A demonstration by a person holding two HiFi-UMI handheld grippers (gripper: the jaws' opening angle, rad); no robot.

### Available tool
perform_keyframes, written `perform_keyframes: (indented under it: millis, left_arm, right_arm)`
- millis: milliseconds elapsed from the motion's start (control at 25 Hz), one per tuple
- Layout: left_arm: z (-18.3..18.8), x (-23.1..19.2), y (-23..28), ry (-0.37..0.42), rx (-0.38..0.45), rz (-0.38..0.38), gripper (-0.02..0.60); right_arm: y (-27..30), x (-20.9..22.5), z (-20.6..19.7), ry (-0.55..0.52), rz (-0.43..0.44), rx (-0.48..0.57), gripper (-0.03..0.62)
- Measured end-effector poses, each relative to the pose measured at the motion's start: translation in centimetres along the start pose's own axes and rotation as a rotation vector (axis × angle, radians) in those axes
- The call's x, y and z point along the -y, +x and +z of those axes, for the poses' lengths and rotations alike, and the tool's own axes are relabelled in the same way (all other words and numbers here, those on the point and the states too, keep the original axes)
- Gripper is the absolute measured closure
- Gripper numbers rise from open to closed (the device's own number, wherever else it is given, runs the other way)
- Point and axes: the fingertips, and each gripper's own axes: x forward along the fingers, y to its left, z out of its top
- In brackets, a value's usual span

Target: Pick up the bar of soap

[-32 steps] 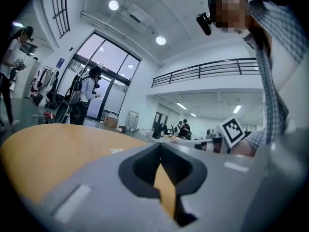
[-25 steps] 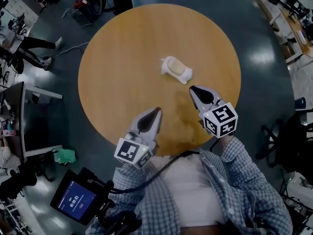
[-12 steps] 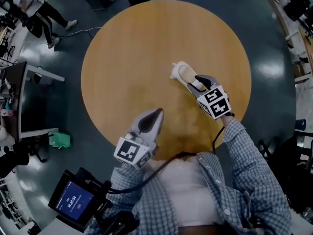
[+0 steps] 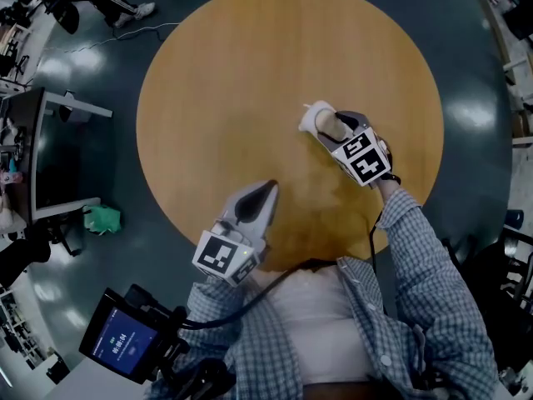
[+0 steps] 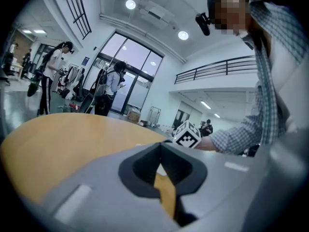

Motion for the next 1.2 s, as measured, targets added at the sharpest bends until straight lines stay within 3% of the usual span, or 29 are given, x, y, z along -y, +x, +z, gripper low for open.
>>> perform_keyframes:
  millis: [640,960,1200]
  left_arm:
    - [-0.2,0.1,-0.1,-0.018,-0.017,0.014,0.583]
    - [-0.1,0.1,-0.2,-0.016,-0.011,0.012,0.583]
    - [0.3,-0.3,-0.3,-0.015,0.004,0.017,0.583]
  right_arm:
    - [-0.6,-0.7,-0.3,0.133,0.123,0.035,0.330]
    - [-0.4,-0.5,-0.3,0.189,0.117,0.031,0.333]
    - [-2.0,-0.8,0.7,0.266,0.113,0.105,0.333]
